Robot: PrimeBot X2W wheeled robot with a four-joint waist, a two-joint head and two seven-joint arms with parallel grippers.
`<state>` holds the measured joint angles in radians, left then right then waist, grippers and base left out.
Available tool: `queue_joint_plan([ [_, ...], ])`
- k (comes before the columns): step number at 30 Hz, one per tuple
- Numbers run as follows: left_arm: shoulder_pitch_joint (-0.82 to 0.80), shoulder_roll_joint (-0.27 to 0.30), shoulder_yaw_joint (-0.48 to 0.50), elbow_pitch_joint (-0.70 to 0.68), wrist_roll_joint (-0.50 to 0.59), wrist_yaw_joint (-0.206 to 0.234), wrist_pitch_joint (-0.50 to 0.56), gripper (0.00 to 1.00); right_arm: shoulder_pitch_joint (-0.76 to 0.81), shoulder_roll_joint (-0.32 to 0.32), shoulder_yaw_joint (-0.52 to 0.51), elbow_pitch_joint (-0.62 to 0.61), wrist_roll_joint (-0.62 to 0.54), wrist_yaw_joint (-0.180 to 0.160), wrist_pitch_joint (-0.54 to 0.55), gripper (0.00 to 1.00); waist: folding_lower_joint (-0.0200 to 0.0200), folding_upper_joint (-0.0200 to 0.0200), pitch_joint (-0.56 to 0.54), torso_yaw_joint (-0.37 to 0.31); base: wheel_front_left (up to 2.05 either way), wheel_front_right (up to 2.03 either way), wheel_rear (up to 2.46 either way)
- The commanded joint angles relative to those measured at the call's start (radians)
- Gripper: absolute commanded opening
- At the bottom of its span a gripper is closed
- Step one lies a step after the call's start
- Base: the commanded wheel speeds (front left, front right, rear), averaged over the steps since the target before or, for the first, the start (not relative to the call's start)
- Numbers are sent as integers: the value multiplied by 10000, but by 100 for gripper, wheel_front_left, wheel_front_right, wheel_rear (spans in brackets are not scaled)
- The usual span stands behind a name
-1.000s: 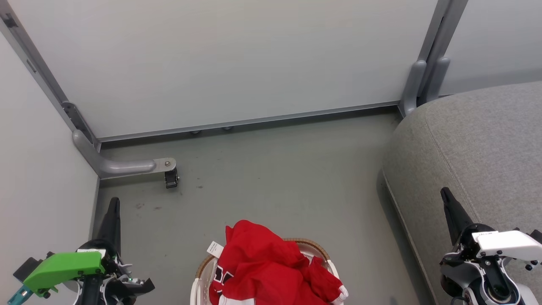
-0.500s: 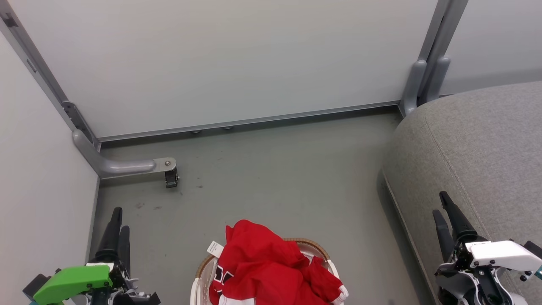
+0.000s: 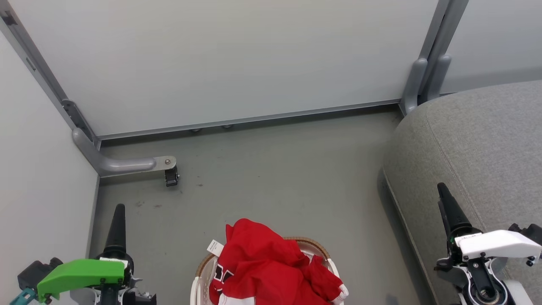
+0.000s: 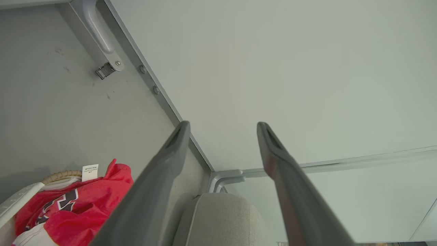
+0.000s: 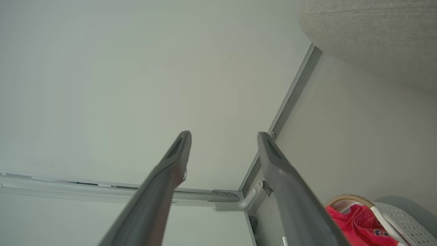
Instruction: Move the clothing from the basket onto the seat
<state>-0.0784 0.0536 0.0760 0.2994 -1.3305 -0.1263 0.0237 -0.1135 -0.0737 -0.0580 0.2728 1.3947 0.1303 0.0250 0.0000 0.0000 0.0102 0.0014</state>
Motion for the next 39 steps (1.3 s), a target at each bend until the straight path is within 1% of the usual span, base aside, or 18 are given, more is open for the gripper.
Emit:
queue_joint_plan([
  [1,-373,146,-56,-144,587,-18,-120,100,-314,-139,91,-173,-511,3,-126,100,0,0,5,-2,0,0,0],
  [9,-454,234,-354,-246,2188,-23,-443,100,-436,-273,405,-217,-2157,3,-446,100,0,0,44,-1,0,0,0],
  [19,-534,248,-478,-303,4033,-29,-805,100,-532,-439,728,-253,-3808,4,-815,100,0,0,107,-21,0,0,0],
  [34,-607,293,-663,-47,6338,-20,-1288,100,-580,-671,1038,-154,-6222,4,-1297,100,0,0,158,-33,0,0,0],
  [39,-616,319,-778,-31,7102,73,-1434,100,-610,-764,1149,-107,-6931,4,-1445,100,0,0,177,-32,0,0,0],
])
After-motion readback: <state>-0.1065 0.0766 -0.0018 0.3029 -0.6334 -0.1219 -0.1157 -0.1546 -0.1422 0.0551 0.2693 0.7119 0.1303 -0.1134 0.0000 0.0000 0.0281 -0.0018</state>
